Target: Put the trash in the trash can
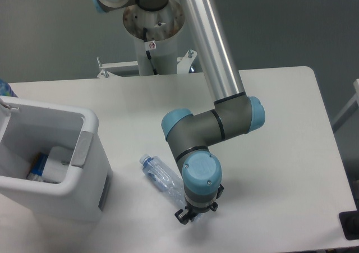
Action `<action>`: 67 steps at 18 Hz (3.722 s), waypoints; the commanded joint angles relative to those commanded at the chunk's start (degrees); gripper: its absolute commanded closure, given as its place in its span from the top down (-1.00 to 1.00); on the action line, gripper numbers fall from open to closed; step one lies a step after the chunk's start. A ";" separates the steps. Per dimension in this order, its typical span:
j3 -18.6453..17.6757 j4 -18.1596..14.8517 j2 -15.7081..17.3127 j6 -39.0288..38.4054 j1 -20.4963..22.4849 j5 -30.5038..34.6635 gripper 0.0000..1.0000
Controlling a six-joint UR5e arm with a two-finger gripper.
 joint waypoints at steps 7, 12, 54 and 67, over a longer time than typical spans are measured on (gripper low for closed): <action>4.30 -0.09 3.35 -0.09 0.79 -0.88 0.16; 7.03 8.42 8.08 -0.61 3.25 -4.47 0.16; 2.46 16.26 21.46 7.73 -9.93 -28.39 0.13; 2.11 18.11 19.08 9.05 -10.90 -27.95 1.00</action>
